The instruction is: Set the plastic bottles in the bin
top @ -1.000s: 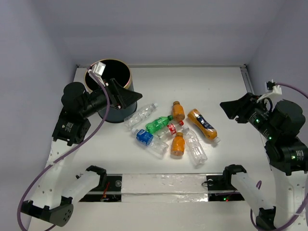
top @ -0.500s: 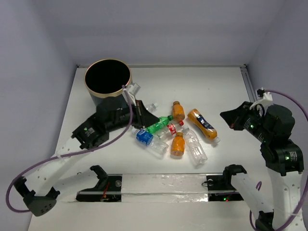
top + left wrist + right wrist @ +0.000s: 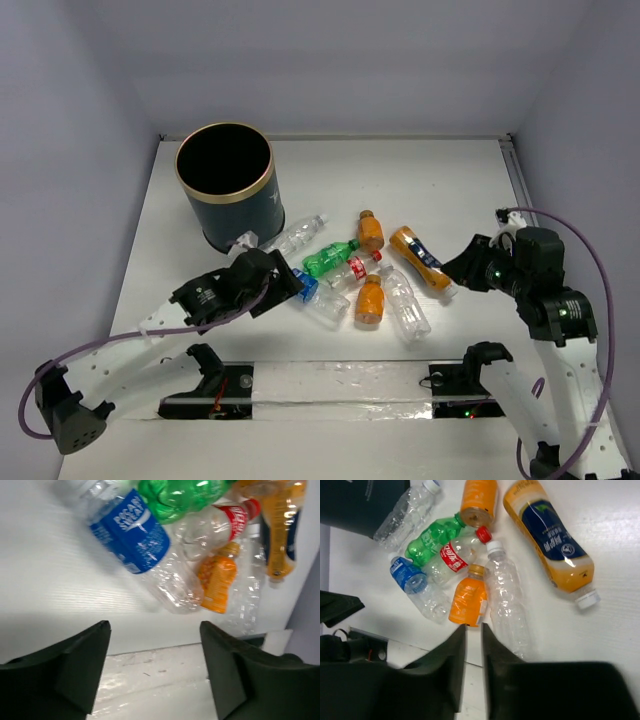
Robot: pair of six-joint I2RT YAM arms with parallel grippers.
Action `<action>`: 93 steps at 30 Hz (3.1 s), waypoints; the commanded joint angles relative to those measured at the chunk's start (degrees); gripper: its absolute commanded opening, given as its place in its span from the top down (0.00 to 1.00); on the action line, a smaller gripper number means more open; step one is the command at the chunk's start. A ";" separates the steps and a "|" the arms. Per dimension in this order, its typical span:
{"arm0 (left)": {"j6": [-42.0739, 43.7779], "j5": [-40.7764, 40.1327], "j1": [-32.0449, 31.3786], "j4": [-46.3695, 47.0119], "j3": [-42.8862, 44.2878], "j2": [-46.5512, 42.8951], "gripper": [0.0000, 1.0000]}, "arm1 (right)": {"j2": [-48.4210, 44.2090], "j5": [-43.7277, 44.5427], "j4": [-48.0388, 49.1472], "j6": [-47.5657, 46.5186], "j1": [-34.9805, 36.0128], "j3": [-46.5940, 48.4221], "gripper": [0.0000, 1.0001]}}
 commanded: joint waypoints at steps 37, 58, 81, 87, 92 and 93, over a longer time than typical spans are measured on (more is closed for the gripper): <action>-1.45 -0.84 7.53 25.88 -9.27 27.82 0.23 | 16.70 4.02 15.27 5.30 10.24 -11.08 0.06; 11.02 -5.83 6.38 6.03 10.71 5.05 0.55 | 41.22 11.23 23.19 6.79 19.73 -9.40 0.05; 42.66 -22.10 37.38 10.22 57.80 33.78 0.55 | 23.33 11.07 12.21 7.84 20.26 3.30 0.45; 44.51 -24.49 39.26 13.75 52.09 35.55 0.47 | 23.99 5.96 15.09 10.56 20.26 16.15 0.45; 44.08 -19.33 39.26 14.90 49.87 33.71 0.10 | 33.03 3.93 20.46 13.82 24.99 30.47 0.46; 44.08 -18.17 39.26 14.99 50.22 32.31 0.08 | 37.31 3.84 22.03 14.17 26.05 33.28 0.46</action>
